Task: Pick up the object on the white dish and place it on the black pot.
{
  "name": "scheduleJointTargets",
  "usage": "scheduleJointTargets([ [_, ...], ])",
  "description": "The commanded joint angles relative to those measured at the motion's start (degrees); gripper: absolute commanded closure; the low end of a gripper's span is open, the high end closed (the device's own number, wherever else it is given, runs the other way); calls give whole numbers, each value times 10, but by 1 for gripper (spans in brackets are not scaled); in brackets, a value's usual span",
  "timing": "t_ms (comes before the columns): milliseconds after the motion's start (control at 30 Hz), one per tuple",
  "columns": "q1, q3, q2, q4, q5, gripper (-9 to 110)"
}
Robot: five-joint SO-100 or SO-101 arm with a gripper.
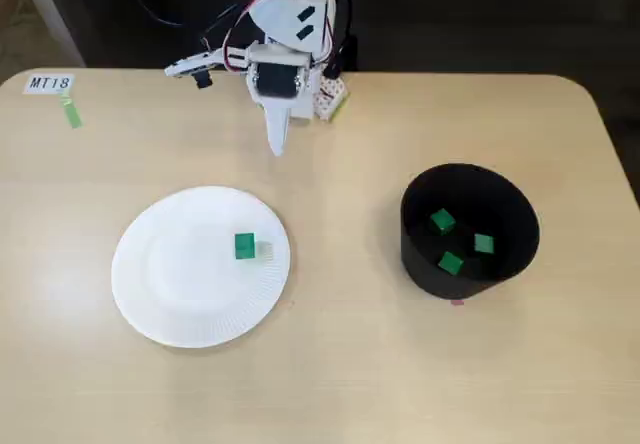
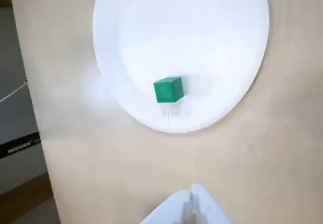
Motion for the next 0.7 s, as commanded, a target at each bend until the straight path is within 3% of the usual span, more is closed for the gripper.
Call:
scheduleJointTargets([
  [0,31,-27,-18,-10,-35,102],
  [167,43,-33,-69,-31,-68,102],
  [400,4,-72,-185,-98,-3,102],
  [667,17,-150,-305,-116,-91,102],
])
